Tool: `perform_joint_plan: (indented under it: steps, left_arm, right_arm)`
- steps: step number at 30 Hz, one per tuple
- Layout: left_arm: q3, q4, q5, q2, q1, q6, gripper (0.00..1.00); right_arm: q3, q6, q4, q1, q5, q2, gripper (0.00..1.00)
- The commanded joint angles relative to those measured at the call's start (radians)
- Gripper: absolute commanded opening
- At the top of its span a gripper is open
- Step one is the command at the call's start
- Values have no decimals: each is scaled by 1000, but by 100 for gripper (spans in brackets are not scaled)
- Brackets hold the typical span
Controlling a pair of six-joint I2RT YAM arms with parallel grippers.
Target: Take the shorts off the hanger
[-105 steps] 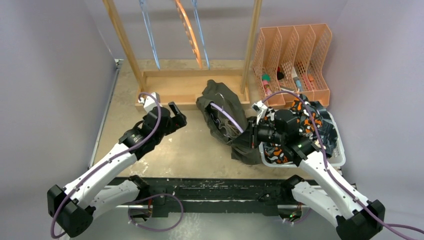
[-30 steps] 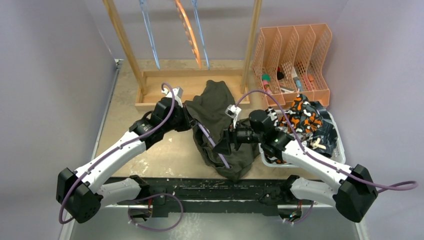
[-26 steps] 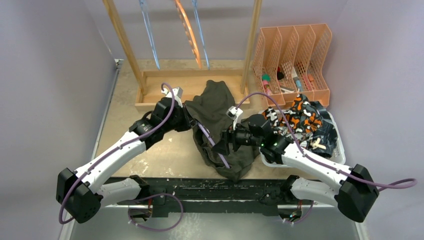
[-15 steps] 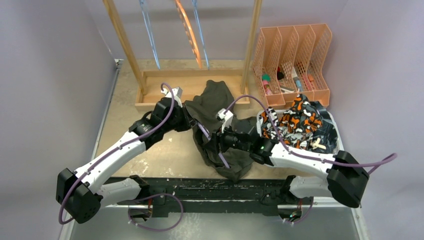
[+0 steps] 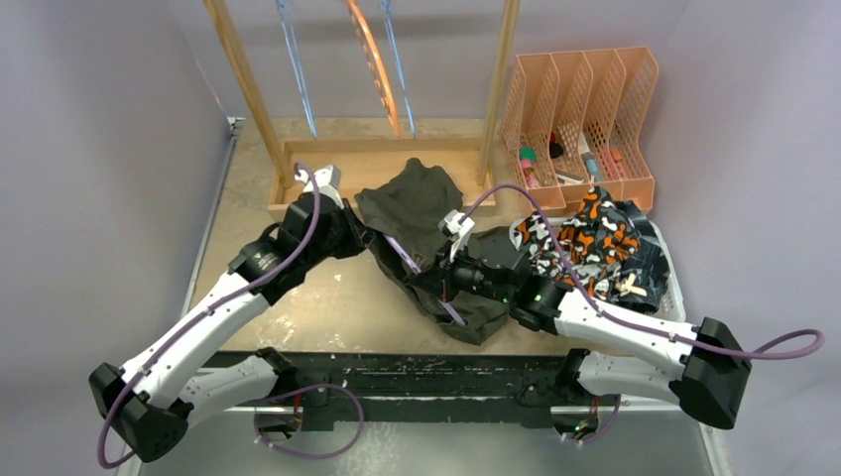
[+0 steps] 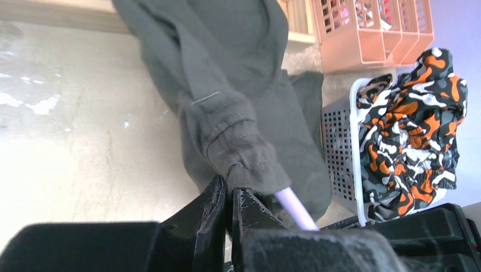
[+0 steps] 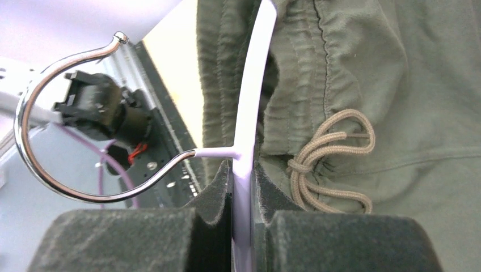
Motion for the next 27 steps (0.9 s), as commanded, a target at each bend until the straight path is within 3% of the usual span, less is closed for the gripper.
perform_joint_plan:
  steps: [1,4,7,20,27]
  left_arm:
    - [144,-95,-182,-58,6,44,0]
    - [208,-174,-275,-85,7,69,0]
    - [247,-254,-337,-112,8,76,0]
    - [399,-461,-390,-113,7,58,0]
    - [342,-440,-406,-66,6,64,0]
  right_arm:
    - [147,-3,-19,4,-265,27,0]
    - [232,-37,-134,5,-361,73,0]
    - [318,-120,-298,6,-319,85,0]
    - [416,-157,-378,6,-558,92,0]
    - [387,-164,-429,4,-411,84,0]
